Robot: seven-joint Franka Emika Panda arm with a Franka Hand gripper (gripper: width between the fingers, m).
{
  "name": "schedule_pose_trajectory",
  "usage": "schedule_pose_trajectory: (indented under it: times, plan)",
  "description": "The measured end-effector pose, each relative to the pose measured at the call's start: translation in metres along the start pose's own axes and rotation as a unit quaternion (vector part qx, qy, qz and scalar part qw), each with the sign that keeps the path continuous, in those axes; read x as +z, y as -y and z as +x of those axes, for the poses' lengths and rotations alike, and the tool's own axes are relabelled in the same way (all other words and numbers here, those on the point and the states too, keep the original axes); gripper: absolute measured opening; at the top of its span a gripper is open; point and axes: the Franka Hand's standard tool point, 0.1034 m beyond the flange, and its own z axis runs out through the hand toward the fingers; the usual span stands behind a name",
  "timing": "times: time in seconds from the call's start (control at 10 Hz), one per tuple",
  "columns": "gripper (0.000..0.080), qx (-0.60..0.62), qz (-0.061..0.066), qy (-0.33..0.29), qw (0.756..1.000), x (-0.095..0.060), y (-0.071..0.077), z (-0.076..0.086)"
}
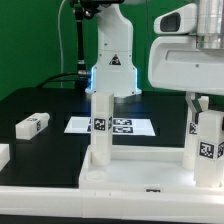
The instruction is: Assemble desk
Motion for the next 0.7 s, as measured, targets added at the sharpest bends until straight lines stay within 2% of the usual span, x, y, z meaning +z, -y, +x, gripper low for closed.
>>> schedule_pose_trajectory:
  times: [0.2,0.3,0.5,0.7]
  plan:
    - [0.029,0.125,0.007,0.01,0.992,0.0001,0.0,0.0003]
    - [0.029,0.18,0.006,0.011,0.984,0.0002,0.0006,-0.0005]
    - [0.029,0.272,0.005,0.015,0.962,0.0002,0.0012,-0.0001]
    - [0.029,0.365,0.006,0.02,0.931,0.0002,0.0013,0.0001]
